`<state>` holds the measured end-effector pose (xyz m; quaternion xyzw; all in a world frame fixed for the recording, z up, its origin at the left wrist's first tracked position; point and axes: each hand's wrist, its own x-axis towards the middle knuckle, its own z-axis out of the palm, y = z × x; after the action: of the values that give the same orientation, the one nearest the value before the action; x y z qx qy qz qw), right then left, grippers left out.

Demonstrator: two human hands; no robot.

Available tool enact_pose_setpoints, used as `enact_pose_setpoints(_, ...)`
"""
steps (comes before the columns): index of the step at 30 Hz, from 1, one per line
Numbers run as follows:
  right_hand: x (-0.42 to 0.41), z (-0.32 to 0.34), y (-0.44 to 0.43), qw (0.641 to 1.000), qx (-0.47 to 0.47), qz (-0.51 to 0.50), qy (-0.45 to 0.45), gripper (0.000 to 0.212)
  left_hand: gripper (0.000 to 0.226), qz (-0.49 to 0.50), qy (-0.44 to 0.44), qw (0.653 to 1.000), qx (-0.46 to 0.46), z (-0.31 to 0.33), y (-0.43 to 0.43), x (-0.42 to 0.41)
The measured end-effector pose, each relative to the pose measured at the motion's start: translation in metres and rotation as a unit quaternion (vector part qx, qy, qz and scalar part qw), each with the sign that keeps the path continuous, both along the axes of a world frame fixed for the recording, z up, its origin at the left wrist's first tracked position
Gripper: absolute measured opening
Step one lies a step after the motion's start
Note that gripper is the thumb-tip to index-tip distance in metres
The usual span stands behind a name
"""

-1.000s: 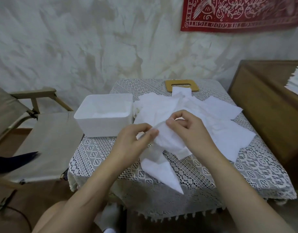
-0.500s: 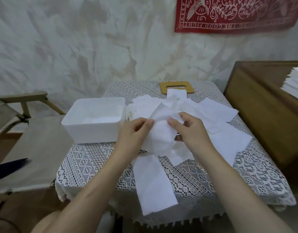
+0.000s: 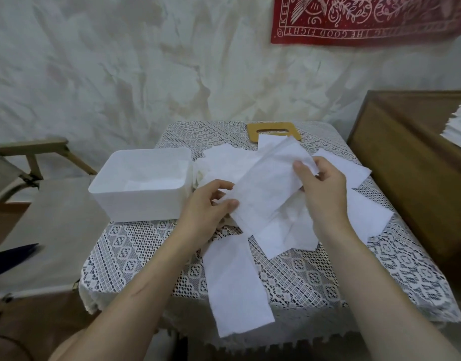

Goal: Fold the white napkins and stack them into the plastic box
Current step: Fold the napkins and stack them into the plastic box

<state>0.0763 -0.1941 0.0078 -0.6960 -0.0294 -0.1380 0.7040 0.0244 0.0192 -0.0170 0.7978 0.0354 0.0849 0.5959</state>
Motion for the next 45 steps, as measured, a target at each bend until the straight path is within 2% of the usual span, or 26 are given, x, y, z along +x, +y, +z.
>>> enact_pose_setpoints(3, -0.001, 0.012, -0.008, 0.999, 0.037, 0.020, -0.008, 0.013, 0.019, 0.036, -0.010, 0.999, 0.027, -0.002, 0.000, -0.001)
enact_pose_setpoints(7, -0.013, 0.025, -0.003, 0.992, 0.053, 0.118, -0.001, 0.007, 0.021, 0.091, -0.125, 0.972, 0.177, -0.002, -0.005, -0.005)
enact_pose_setpoints(9, -0.019, 0.027, 0.001, 0.984, 0.062, 0.164, 0.019, 0.007, 0.017, 0.096, -0.159, 0.972, 0.147, 0.006, -0.010, -0.011)
enact_pose_setpoints(11, -0.021, 0.029, 0.004, 0.975, 0.070, 0.205, 0.040, 0.008, 0.021, 0.070, -0.160, 0.982, 0.071, 0.015, -0.013, -0.018)
enact_pose_setpoints(14, -0.023, 0.027, 0.009, 0.965, 0.043, 0.252, 0.054, 0.007, 0.058, 0.000, -0.140, 0.990, -0.010, 0.019, -0.012, -0.024)
enact_pose_setpoints(16, -0.022, 0.021, 0.013, 0.964, -0.017, 0.261, 0.047, 0.006, 0.068, -0.043, -0.075, 0.994, -0.064, 0.019, -0.009, -0.027)
enact_pose_setpoints(18, -0.023, 0.015, 0.017, 0.963, -0.072, 0.258, 0.038, 0.003, 0.059, -0.067, -0.004, 0.993, -0.100, 0.015, -0.007, -0.030)
enact_pose_setpoints(20, -0.025, 0.010, 0.023, 0.967, -0.065, 0.242, 0.046, 0.010, 0.033, -0.048, 0.033, 0.992, -0.109, 0.008, -0.005, -0.033)
enact_pose_setpoints(21, -0.025, 0.008, 0.026, 0.970, -0.049, 0.231, 0.059, 0.014, 0.027, -0.032, 0.041, 0.992, -0.113, 0.005, -0.004, -0.033)
enact_pose_setpoints(24, -0.028, 0.001, 0.030, 0.966, -0.066, 0.227, 0.106, 0.018, 0.031, 0.011, 0.052, 0.988, -0.145, 0.000, 0.000, -0.033)
enact_pose_setpoints(26, -0.031, -0.005, 0.031, 0.956, -0.099, 0.248, 0.120, 0.014, 0.039, 0.023, 0.057, 0.984, -0.164, -0.001, 0.002, -0.034)
enact_pose_setpoints(31, -0.037, -0.013, 0.034, 0.960, -0.101, 0.233, 0.119, 0.013, 0.029, -0.028, 0.083, 0.971, -0.222, -0.002, 0.004, -0.040)
enact_pose_setpoints(33, -0.038, -0.014, 0.035, 0.962, -0.090, 0.231, 0.118, 0.006, 0.029, -0.041, 0.082, 0.972, -0.217, -0.004, 0.006, -0.042)
enact_pose_setpoints(39, -0.043, -0.015, 0.032, 0.965, -0.079, 0.215, 0.123, 0.007, 0.023, 0.018, 0.050, 0.976, -0.212, -0.003, 0.002, -0.047)
enact_pose_setpoints(42, -0.045, -0.015, 0.031, 0.967, -0.080, 0.216, 0.113, 0.006, 0.036, 0.056, 0.017, 0.977, -0.205, -0.004, 0.001, -0.046)
enact_pose_setpoints(45, -0.045, -0.015, 0.032, 0.969, -0.076, 0.208, 0.108, 0.006, 0.015, 0.068, 0.005, 0.976, -0.206, -0.005, 0.001, -0.044)
